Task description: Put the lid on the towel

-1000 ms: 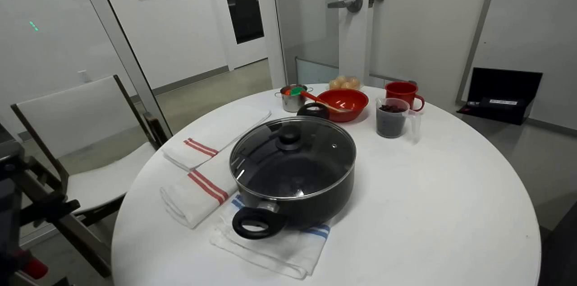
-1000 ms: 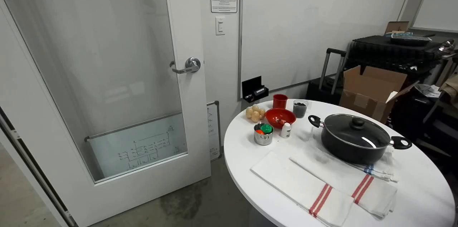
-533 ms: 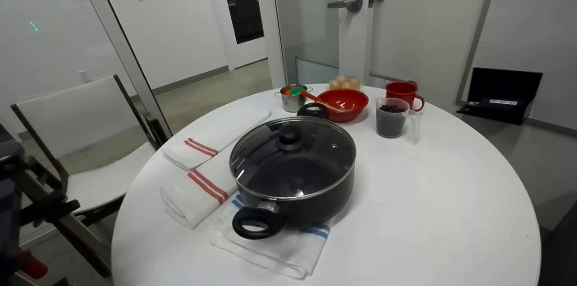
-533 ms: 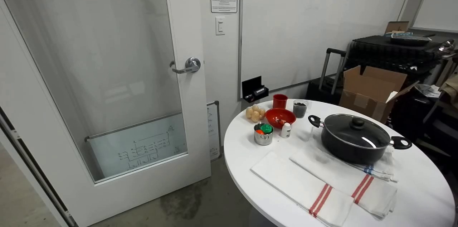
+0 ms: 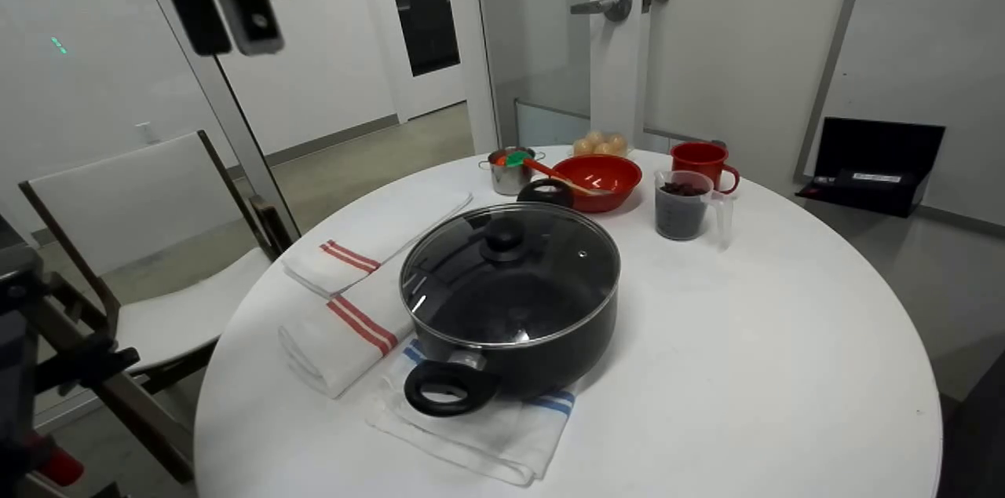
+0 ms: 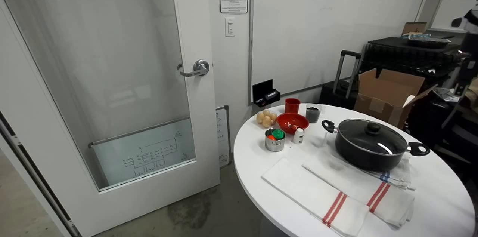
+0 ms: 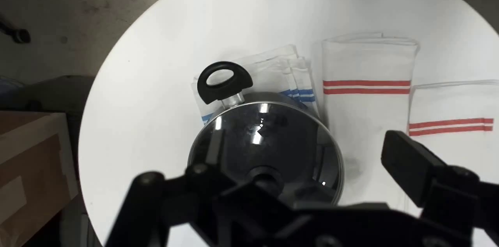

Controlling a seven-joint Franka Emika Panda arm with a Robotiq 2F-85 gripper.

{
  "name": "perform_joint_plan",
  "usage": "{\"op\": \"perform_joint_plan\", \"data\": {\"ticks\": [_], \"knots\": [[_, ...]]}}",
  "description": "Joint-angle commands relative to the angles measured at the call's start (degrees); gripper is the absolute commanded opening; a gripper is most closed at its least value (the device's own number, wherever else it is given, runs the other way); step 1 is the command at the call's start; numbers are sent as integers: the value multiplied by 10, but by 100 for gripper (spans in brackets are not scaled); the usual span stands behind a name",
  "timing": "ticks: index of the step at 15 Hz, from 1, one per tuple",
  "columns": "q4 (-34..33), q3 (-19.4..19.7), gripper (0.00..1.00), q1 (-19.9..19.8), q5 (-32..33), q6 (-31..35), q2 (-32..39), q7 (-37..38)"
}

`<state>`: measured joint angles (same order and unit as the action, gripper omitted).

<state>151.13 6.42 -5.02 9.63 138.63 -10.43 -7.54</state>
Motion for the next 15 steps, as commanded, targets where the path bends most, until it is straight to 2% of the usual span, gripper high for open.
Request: {"op": "perform_joint_plan", "data": {"ticks": [1,3,6,15], "knots": [[-78,-7,100,-8,33,48,132,28],[-112,-3,100,-6,49,77,187,38],[-167,2,100,-3,37,102,263,34],[-288,-22,100,-17,-21,100,398,1]]}}
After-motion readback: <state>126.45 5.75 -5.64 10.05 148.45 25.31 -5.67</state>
